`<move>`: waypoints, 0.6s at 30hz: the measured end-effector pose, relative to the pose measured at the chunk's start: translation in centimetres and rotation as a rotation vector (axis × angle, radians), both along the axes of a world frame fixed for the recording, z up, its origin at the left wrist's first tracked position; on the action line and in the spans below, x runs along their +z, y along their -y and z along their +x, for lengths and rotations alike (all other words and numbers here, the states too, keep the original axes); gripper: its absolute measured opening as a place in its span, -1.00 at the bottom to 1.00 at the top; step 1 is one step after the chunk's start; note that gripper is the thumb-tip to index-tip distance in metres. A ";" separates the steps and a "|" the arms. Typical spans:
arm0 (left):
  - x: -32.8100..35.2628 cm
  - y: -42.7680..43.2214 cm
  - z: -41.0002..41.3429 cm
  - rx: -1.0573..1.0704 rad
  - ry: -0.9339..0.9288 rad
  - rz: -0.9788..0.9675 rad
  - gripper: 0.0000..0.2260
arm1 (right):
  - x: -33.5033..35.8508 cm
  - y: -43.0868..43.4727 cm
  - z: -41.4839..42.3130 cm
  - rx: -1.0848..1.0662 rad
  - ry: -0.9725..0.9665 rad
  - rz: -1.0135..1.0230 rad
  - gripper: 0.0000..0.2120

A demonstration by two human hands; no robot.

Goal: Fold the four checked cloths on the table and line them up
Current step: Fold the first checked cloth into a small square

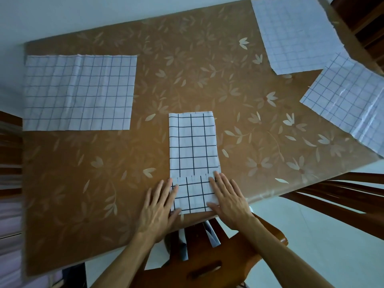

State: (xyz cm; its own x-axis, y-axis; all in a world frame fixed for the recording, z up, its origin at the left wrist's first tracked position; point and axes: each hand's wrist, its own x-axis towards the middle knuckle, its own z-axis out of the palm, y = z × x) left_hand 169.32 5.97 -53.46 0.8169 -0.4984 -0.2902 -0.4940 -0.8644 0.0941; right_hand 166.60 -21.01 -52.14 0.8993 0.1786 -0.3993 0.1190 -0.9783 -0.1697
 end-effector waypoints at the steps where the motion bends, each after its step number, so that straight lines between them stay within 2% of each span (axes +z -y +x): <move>1: 0.0 -0.5 0.1 0.001 -0.004 0.021 -0.37 | 0.0 0.3 -0.2 -0.013 0.001 -0.012 -0.29; 7: 0.8 -0.1 0.6 0.002 -0.018 0.016 -0.36 | 1.5 -1.0 0.3 -0.074 -0.034 0.028 -0.28; 12: 1.1 0.0 -0.4 -0.147 0.067 -0.139 -0.50 | 2.7 -1.5 0.1 -0.095 -0.019 0.113 -0.26; 15: 0.9 -0.2 -1.0 -0.231 0.054 -0.182 -0.61 | 2.9 -1.4 -0.1 -0.063 -0.001 0.170 -0.29; 18: 0.5 -0.2 -0.8 -0.214 0.026 -0.194 -0.67 | 2.8 -1.1 -0.4 0.022 0.015 0.204 -0.35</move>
